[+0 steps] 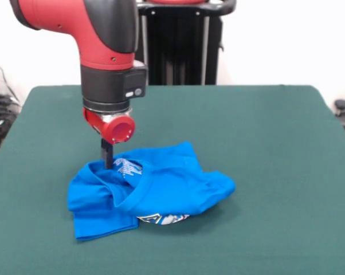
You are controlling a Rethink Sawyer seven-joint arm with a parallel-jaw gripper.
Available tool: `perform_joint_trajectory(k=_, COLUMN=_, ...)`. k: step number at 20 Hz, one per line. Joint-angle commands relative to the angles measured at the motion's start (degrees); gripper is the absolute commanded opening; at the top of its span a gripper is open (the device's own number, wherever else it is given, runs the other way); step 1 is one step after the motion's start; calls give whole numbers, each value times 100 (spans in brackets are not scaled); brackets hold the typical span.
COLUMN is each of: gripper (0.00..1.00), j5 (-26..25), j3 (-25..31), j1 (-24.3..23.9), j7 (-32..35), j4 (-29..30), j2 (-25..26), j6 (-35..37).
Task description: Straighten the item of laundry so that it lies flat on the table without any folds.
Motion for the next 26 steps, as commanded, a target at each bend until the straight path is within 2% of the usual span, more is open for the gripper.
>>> perform_joint_trajectory(k=1, gripper=0, j5=-261, j3=763, j1=50, j7=-491, j4=-100, j2=179, j6=688)
perform_joint_trajectory(k=6, gripper=0, j5=-245, j3=721, j1=81, j7=-465, j4=-143, j2=151, j6=789)
perform_joint_trajectory(k=10, gripper=0, j5=-135, j3=493, j1=288, j7=-299, j4=-117, j2=-81, j6=1093)
perform_joint_trajectory(k=19, gripper=0, j5=167, j3=767, j1=191, j7=-299, j4=106, j2=-714, j6=2007)
perform_joint_trajectory(k=26, gripper=0, j5=221, j3=782, j1=237, j7=-228, j4=-125, j2=-833, j6=2569)
